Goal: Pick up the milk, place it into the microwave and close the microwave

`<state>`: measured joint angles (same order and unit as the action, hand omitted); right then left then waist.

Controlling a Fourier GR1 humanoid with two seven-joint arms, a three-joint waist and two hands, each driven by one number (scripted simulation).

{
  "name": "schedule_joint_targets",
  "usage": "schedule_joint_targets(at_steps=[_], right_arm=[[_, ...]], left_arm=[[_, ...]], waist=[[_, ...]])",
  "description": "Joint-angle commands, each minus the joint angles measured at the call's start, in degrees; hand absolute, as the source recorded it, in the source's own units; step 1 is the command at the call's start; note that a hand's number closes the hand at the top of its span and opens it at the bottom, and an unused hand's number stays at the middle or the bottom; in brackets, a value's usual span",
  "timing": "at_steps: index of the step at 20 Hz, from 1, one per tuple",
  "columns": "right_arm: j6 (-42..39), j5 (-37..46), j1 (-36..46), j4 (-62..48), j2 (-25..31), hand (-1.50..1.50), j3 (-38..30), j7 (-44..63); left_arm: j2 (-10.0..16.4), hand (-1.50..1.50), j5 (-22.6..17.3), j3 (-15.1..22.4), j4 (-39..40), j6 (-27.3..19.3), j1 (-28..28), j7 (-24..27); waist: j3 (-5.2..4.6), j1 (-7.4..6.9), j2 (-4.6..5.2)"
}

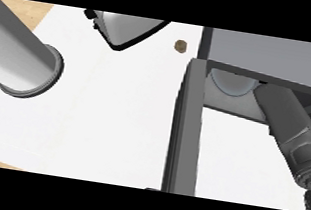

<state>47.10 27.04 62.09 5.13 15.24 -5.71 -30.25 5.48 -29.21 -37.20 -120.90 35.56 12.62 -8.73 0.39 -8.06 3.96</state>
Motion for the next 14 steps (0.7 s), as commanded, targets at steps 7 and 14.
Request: schedule_joint_targets(at_steps=[7,14], right_arm=[[-11.2,-3.6,0.8,1.5,-2.2,-1.5,-3.3,-6.3],[-19.5,-9.6,-0.5,3.0,-4.1,-1.5,-8.8,-11.2]], left_arm=[[0.5,-1.5,1.9,3.5,2.5,2.8,-2.2,0.4],[0.3,-1.5,0.7,8.2,0.6,5.8,-1.9,-1.2]], waist=[[-0.07,1.36,-0.55],[-0.02,2.53,-1.44]])
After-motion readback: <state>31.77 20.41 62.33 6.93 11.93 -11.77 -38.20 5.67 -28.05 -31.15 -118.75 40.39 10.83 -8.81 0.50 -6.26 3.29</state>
